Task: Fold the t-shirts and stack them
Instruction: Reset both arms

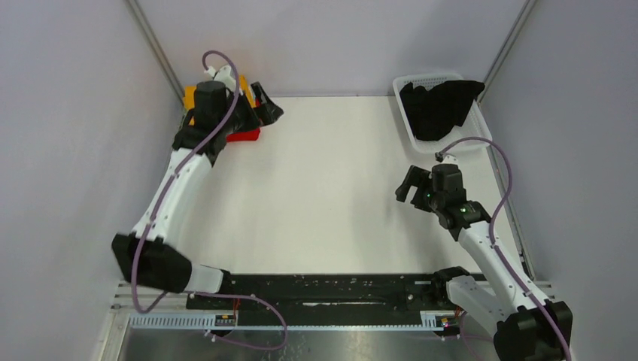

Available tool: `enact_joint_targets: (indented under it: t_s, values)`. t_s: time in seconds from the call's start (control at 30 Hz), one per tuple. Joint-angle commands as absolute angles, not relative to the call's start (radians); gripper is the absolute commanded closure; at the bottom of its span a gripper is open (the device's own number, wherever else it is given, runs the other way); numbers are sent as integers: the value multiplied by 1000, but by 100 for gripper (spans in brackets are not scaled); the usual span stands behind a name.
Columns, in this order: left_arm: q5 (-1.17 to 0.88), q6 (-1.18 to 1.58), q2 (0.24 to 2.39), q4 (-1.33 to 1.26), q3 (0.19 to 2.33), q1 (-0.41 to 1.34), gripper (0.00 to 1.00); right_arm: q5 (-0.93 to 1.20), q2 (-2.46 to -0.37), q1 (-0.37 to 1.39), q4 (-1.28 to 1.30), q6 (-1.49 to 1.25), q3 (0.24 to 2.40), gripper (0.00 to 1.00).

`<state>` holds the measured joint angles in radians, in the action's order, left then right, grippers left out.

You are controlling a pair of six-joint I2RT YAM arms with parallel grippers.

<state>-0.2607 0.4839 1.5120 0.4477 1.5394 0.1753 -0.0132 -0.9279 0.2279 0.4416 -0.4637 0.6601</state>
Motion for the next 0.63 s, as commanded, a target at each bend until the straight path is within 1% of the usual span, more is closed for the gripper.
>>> enact_joint_targets:
  t_s: [0.0, 0.1, 0.2, 0.37, 0.6]
  values:
    - [-84, 526, 1260, 407, 1174, 250, 1, -134, -850, 225, 469, -497, 633, 2]
    - [-8, 529, 1090, 400, 950, 337, 1, -171, -800, 226, 463, -506, 615, 1]
    - [44, 579, 967, 401, 824, 353, 1, -197, -742, 225, 436, -519, 584, 2]
    - [70, 580, 873, 400, 799, 352, 1, -236, -682, 226, 424, -526, 545, 2]
    - [96, 577, 879, 416, 799, 353, 1, -257, -600, 226, 407, -528, 515, 2]
